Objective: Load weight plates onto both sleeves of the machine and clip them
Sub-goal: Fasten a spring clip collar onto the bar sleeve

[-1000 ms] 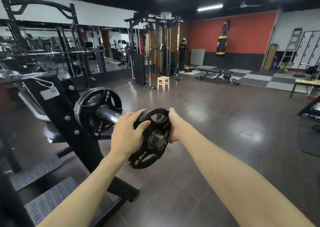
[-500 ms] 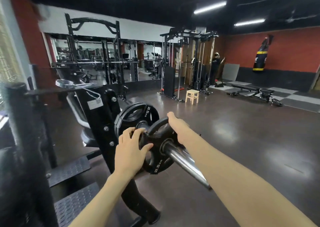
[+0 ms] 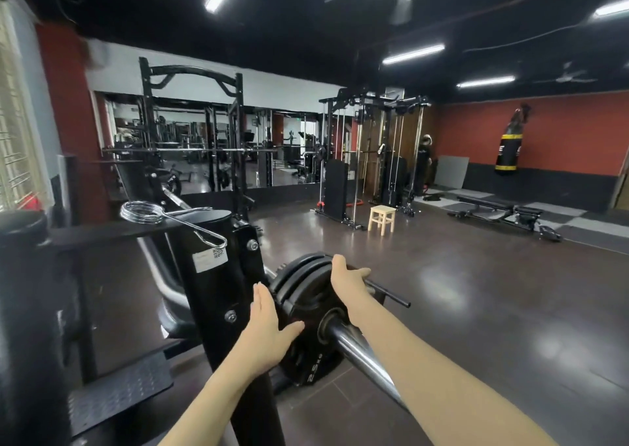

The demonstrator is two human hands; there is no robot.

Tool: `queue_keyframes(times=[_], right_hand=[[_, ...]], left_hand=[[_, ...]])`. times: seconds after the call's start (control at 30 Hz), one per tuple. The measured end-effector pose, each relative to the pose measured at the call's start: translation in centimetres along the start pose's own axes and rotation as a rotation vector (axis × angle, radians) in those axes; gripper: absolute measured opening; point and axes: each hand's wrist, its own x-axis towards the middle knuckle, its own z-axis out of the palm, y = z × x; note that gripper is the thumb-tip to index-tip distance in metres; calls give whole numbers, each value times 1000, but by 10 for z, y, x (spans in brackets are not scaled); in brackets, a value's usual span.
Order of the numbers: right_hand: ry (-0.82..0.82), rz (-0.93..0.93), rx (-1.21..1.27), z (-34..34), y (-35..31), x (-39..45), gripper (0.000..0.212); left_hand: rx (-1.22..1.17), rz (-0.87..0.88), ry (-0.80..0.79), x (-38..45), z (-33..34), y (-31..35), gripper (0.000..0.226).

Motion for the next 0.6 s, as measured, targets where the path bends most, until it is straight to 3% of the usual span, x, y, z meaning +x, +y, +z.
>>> queue_keyframes(times=[0.53,0.6], right_hand=[[83,-87,-85,5,8,2,86],[188,-196,-173,3,-1,-9,81]], left_hand=[[29,-22,-101,-3,-8,1,100],[111,-19,0,-5,-31,9,87]])
